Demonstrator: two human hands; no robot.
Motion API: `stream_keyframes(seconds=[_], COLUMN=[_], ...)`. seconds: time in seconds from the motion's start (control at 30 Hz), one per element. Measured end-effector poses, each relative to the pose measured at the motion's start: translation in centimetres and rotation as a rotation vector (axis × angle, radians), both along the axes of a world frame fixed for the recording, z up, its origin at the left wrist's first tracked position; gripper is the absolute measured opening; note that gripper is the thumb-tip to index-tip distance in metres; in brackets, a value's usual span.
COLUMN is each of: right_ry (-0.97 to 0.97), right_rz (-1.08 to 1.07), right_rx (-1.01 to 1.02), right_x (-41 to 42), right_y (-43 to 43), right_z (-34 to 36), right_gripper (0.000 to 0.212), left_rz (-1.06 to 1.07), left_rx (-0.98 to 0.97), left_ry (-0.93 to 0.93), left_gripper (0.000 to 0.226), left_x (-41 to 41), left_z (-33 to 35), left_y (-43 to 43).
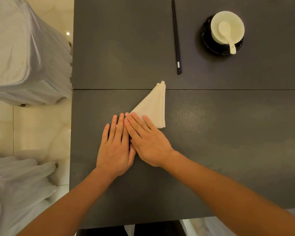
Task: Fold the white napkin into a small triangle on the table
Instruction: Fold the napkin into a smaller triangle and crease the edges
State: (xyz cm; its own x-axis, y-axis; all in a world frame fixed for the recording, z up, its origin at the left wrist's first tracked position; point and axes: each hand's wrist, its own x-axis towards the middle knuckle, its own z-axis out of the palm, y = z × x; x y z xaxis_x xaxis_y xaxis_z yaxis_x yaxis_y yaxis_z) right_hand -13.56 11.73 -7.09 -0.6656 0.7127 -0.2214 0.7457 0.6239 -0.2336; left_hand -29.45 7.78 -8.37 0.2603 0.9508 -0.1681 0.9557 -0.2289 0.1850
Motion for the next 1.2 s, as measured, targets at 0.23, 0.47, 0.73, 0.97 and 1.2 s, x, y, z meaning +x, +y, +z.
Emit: stream_keyframes(seconds=[0.23, 0.47, 0.73, 0.97, 1.2], right_ry=[-0.121, -0.091, -0.083, -0.085, -0.175], right_rz=[-0.286, -0.284, -0.271, -0.397, -0.525], right_rx=[-0.069, -0.104, -0.081, -0.047, -0.050], right_x=[2.5, 2.1, 2.2, 3.8, 6.0], right_y=[4.6, 4.0, 4.6, 7.0, 8.8], right_z=[1.8, 2.0, 1.6, 0.8, 0.2], right_gripper=[0.072, 0.068, 0.069, 0.070, 0.068], left_rz=[0.002, 0.006, 0.009, 0.015, 0.016], left_rx=[0.023, 0.017, 0.026, 0.004, -0.027], left_ry=[-0.036, -0.047, -0.045, -0.033, -0.006], left_gripper=[0.076, 0.078, 0.078, 0.079, 0.079], left_x=[-0.1, -0.2, -0.1, 0.0, -0.1], left_z=[-0.1, -0.3, -0.2, 0.2, 0.1], left_y=[0.1, 0.0, 0.1, 0.0, 0.1])
